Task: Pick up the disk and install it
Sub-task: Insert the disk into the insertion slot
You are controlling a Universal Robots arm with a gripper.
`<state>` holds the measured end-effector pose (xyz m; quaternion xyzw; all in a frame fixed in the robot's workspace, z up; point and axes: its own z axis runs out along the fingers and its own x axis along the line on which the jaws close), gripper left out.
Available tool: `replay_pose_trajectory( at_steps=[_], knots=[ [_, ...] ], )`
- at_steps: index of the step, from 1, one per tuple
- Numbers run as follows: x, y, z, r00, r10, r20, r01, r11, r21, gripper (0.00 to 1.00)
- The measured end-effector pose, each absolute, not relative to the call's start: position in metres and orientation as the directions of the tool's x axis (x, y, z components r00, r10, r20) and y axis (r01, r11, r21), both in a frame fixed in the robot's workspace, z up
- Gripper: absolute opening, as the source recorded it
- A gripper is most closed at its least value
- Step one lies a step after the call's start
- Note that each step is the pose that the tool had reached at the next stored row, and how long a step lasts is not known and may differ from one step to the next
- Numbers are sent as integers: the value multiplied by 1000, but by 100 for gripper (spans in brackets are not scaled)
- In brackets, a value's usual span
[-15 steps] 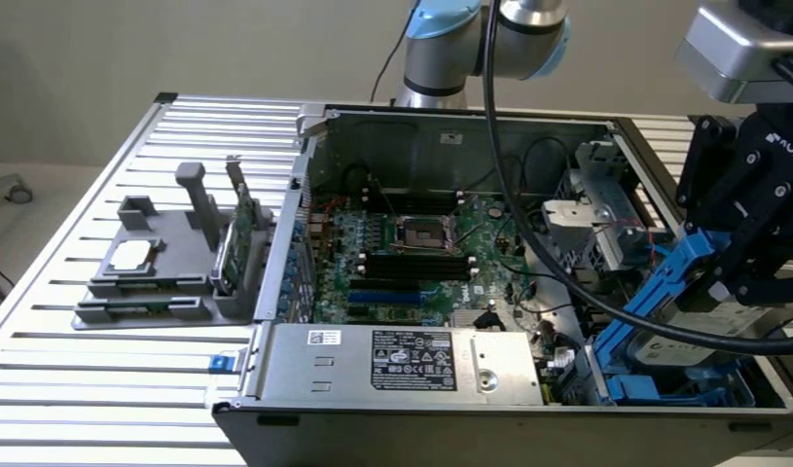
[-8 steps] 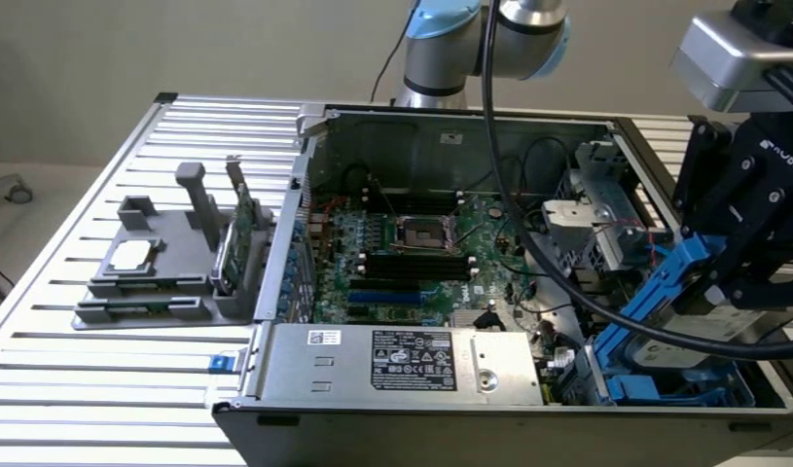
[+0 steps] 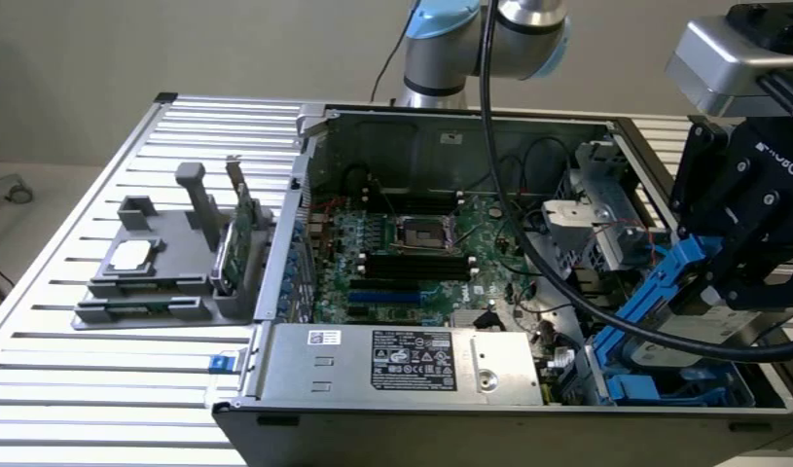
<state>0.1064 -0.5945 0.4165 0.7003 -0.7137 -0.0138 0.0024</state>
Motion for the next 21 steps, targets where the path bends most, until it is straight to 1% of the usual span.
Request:
replay_pose_trajectory(
  at_steps=[14, 16, 17, 18, 19, 21],
  knots=[
    [106, -594, 413, -19, -1000, -21, -1000, 19, 23, 33],
    [106, -594, 413, -19, -1000, -21, -1000, 19, 23, 34],
    [106, -594, 413, -19, -1000, -21, -1000, 19, 23, 40],
    [106, -594, 413, -19, -1000, -21, -1000, 19, 23, 40],
    [106, -594, 412, -19, -1000, -21, -1000, 19, 23, 47],
    [106, -594, 412, -19, -1000, -22, -1000, 19, 23, 47]
  ],
)
